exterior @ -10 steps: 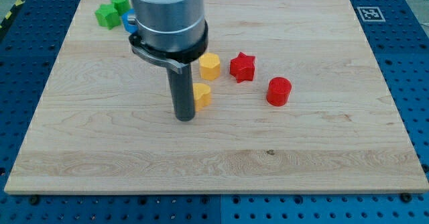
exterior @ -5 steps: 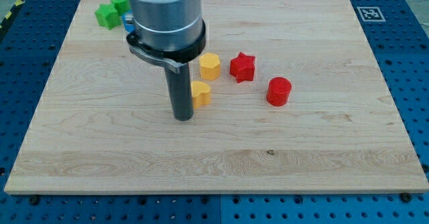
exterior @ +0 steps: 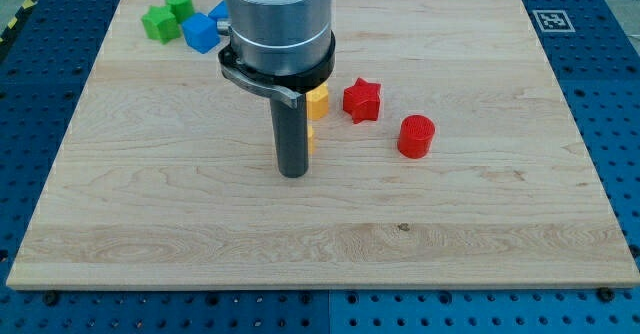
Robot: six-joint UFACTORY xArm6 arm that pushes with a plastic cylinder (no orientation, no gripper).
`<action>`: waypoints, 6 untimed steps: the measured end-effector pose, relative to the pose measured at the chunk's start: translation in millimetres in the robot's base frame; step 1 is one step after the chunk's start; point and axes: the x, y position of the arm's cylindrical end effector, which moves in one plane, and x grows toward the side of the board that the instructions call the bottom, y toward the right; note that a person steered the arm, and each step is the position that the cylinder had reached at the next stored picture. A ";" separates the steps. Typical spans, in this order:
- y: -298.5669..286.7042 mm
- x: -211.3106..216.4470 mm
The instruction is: Slide the yellow heart below the yellow hexagon
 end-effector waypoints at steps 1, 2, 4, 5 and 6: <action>0.0 -13.5; 0.0 -17.1; 0.0 -23.3; -0.5 -23.2; -0.9 -3.7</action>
